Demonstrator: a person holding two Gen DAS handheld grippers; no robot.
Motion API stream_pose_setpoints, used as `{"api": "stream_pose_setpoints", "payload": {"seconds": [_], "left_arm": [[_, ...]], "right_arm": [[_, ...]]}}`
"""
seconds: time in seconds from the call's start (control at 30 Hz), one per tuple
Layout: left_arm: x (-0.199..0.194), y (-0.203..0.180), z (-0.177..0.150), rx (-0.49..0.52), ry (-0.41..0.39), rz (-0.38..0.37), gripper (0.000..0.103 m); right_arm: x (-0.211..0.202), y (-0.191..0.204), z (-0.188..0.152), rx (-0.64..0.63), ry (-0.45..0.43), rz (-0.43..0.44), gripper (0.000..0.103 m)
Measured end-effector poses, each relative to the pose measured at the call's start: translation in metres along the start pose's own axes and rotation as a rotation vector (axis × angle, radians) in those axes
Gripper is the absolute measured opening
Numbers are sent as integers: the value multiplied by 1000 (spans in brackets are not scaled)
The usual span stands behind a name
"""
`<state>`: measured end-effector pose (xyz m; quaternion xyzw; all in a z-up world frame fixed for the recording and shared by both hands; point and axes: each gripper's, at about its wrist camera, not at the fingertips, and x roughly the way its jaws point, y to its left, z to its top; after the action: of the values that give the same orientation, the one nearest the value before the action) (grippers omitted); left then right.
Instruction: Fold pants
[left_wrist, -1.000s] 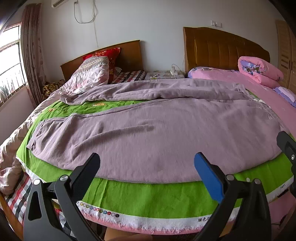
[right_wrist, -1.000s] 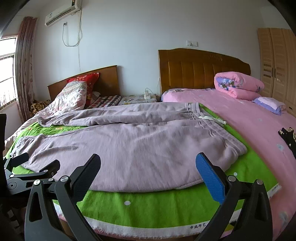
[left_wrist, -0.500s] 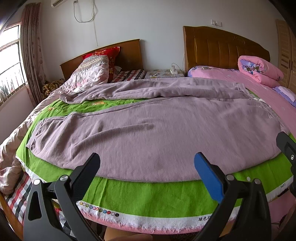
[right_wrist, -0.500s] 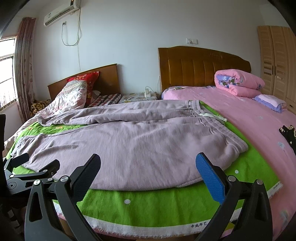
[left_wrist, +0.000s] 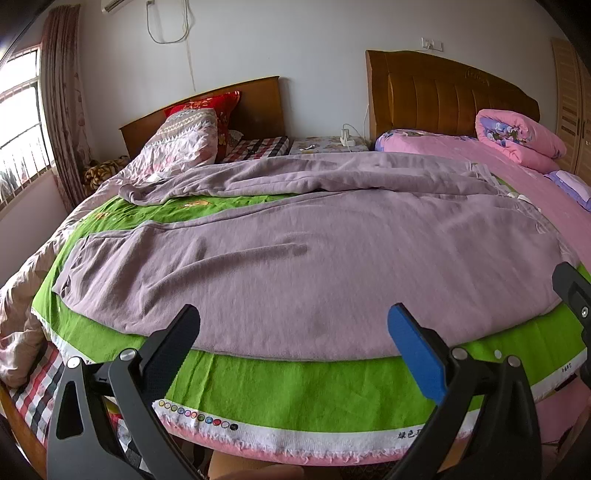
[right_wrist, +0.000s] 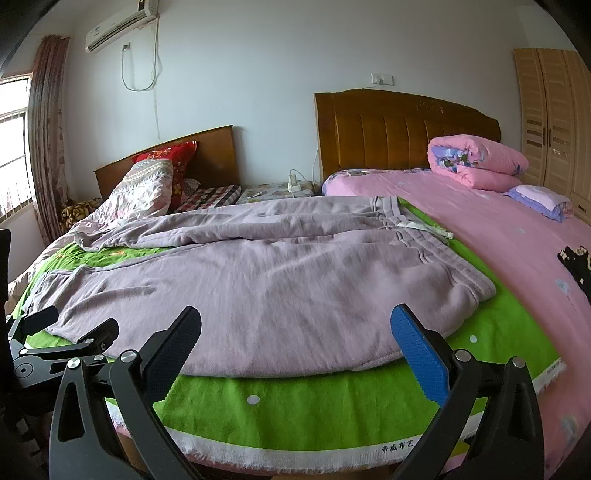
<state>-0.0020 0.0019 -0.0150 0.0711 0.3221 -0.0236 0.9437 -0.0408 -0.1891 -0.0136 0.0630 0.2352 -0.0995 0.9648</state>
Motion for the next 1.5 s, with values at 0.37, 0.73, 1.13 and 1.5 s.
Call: {"api": "stream_pose_setpoints", "payload": {"seconds": [0.37, 0.73, 1.13, 1.5], "left_arm": [[1, 0, -1, 0, 1, 0, 102], [1, 0, -1, 1, 3, 0, 102], [1, 2, -3, 0, 7, -2, 102], [5, 4, -5, -1, 18, 7, 102]], "right_arm": [[1, 0, 1, 2, 4, 0, 99], [3, -2, 0, 6, 9, 3, 99], [3, -2, 0, 8, 13, 3, 99], [5, -2, -5, 6, 24, 4, 99]]}}
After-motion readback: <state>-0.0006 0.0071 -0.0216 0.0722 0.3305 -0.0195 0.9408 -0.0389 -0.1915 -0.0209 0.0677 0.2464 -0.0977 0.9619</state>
